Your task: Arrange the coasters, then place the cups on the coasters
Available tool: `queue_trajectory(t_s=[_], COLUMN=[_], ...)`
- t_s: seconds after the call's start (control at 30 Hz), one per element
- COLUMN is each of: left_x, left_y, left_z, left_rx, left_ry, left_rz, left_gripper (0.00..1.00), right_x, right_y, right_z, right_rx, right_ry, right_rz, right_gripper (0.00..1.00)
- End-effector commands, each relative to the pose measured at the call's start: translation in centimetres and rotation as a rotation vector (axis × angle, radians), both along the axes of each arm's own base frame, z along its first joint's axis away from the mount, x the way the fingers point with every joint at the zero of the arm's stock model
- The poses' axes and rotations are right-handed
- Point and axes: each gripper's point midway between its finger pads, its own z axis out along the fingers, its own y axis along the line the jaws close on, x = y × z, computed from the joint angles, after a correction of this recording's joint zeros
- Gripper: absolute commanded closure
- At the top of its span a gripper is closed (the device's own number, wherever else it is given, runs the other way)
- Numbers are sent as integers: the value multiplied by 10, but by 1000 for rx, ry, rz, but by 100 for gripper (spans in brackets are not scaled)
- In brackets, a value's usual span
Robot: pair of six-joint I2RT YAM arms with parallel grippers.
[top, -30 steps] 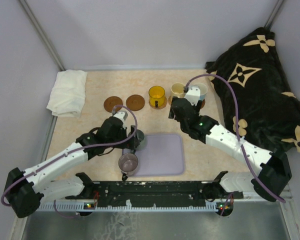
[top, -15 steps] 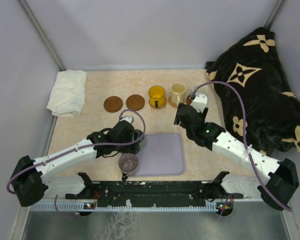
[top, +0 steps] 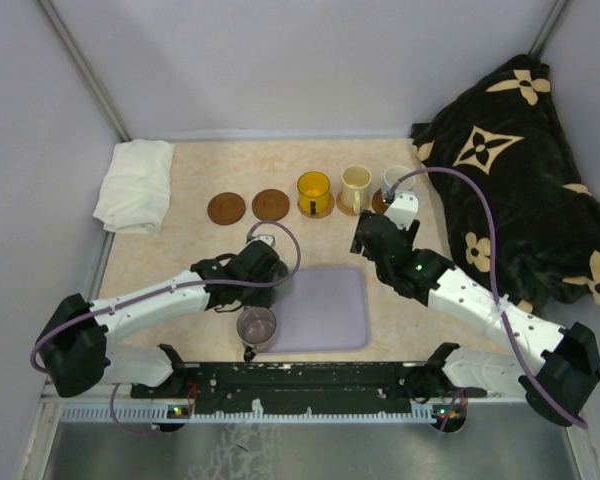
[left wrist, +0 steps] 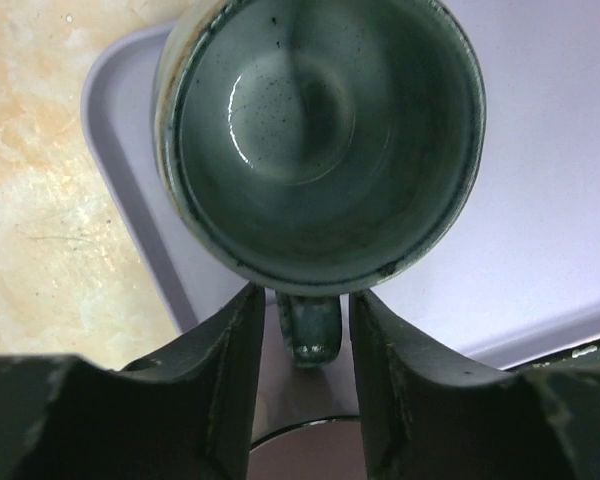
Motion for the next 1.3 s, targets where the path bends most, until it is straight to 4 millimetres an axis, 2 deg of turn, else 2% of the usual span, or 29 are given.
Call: queue_trajectory(t_s=[0.0, 0.17, 0.23, 0.43, 0.7, 0.9, 1.1, 1.27], left_x=[12, 15, 15, 19, 40, 52, 70, 93], left_y=[-15, -19, -19, -24, -23, -27, -21, -10], left_z=[10, 5, 2, 1, 34, 49, 64, 65], left_rx=[-31, -22, -11, -15, -21, -22, 63, 86], left_ry=[-35, -32, -27, -27, -157, -197, -254, -245], left_rz=[3, 3, 6, 22, 65, 79, 102, 129], left_gripper=[68, 93, 100, 100, 100, 100, 100, 100], right_x=[3, 2, 1, 0, -3, -7, -18, -28], right_y=[3, 3, 2, 2, -7, -21, -40, -50], right_z=[14, 11, 10, 7, 2, 1, -6, -20], right_rx=[62, 59, 56, 60, 29, -6, -15, -11], right_ry=[-55, -48, -46, -44, -40, -38, -32, -4], right_rz=[-16, -12, -13, -8, -31, -81, -147, -174], right_gripper=[27, 26, 26, 26, 26, 26, 26, 27])
